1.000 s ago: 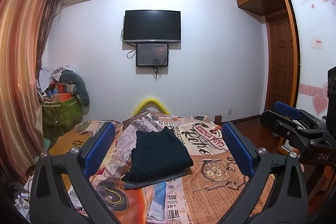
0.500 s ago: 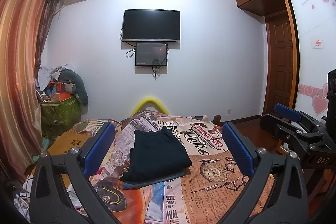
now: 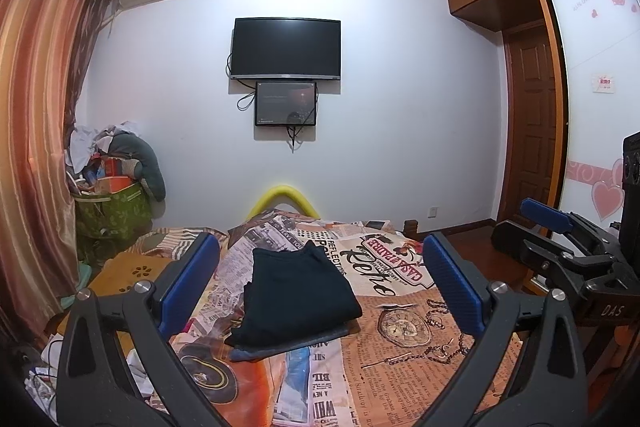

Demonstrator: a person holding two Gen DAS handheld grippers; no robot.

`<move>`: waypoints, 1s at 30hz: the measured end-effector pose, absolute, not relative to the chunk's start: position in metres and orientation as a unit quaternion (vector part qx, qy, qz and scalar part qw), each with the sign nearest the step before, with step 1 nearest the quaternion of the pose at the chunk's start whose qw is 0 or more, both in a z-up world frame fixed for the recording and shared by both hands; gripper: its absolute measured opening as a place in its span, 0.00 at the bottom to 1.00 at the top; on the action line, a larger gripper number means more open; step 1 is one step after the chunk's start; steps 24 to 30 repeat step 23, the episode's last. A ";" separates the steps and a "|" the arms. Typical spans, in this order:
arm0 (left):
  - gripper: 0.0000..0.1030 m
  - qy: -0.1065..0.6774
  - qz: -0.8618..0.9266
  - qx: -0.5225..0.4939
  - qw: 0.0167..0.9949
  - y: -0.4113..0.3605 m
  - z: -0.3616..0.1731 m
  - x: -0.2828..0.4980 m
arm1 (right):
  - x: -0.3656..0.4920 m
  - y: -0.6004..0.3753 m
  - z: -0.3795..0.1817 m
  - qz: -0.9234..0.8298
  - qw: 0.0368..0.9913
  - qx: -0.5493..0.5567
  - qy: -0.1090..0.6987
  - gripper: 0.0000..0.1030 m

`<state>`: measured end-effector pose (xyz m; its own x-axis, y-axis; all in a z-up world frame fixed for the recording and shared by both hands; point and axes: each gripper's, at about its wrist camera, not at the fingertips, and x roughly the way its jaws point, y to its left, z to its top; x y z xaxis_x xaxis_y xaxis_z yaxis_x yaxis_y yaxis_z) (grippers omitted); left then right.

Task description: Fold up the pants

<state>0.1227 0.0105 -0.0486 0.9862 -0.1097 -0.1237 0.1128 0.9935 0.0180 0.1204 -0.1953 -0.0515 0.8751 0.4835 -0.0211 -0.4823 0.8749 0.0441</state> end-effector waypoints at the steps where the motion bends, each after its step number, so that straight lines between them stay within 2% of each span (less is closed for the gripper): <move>1: 1.00 0.062 -0.056 0.013 0.996 0.010 -0.049 0.123 | 0.121 -0.195 -0.051 0.250 0.968 0.019 0.016 1.00; 30: 1.00 0.074 -0.065 0.008 0.995 0.016 -0.055 0.129 | 0.123 -0.196 -0.054 0.249 0.968 0.020 0.018 1.00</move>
